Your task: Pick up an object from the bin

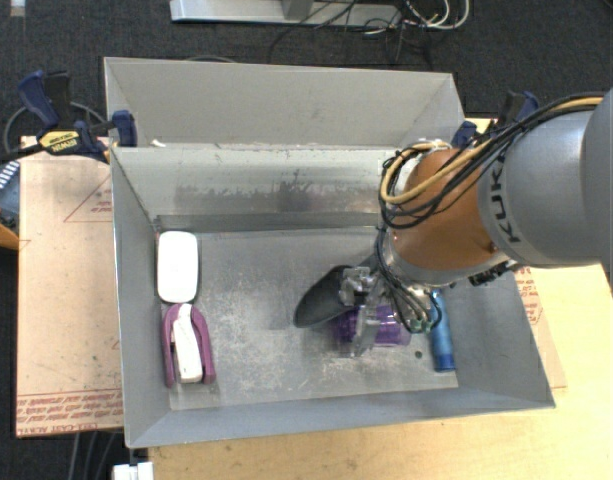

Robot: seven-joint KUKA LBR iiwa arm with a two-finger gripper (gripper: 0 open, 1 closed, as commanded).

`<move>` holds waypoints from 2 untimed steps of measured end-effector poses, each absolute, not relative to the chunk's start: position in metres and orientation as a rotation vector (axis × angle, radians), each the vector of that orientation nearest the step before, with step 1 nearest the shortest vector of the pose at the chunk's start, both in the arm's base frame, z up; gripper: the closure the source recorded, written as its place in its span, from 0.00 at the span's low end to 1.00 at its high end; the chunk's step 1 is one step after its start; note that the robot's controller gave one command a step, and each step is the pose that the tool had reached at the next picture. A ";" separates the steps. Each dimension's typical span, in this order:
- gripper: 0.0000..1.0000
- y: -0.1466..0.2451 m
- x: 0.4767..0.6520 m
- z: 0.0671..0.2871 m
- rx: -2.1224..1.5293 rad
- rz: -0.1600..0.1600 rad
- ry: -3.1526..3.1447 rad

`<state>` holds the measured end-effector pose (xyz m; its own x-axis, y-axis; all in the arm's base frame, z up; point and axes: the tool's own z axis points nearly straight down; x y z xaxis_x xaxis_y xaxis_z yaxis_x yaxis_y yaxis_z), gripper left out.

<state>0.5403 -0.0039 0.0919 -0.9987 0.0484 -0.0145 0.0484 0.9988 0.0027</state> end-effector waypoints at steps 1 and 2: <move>1.00 -0.004 0.540 0.092 0.076 0.004 3.126; 1.00 0.005 0.534 0.176 0.038 0.003 3.130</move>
Offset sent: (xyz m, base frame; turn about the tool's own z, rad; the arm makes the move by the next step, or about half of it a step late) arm -0.0070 0.0107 0.1041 -0.0313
